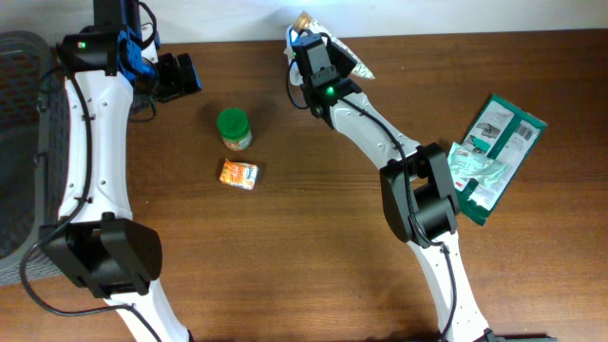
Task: Scan the item barcode
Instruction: 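Hold the white tube upright in front of the scanner with the right gripper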
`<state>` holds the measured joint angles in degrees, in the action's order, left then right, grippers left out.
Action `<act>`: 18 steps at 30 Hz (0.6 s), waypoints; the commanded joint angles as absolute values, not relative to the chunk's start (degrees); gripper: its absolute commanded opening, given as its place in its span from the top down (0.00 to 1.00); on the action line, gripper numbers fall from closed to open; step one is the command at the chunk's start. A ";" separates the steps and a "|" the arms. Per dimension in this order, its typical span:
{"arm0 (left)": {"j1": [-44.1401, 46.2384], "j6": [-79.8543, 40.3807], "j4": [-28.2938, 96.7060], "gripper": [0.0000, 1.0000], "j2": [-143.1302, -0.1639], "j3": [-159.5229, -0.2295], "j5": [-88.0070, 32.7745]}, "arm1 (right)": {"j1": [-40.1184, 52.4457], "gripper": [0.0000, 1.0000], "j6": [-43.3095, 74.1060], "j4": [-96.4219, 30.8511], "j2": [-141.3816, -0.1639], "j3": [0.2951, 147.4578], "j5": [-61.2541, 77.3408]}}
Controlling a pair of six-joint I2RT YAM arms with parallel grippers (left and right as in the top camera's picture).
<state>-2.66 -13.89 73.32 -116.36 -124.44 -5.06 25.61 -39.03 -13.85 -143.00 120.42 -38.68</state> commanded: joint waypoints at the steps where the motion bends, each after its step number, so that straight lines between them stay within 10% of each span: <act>1: -2.79 -13.56 73.36 0.01 -115.81 -124.97 -4.67 | 25.87 0.96 -38.79 -13.02 -141.93 121.45 -42.39; 18: -2.79 -13.56 73.36 0.01 -115.81 -124.97 -4.64 | 27.99 0.96 -14.66 -36.62 -124.11 121.47 -18.48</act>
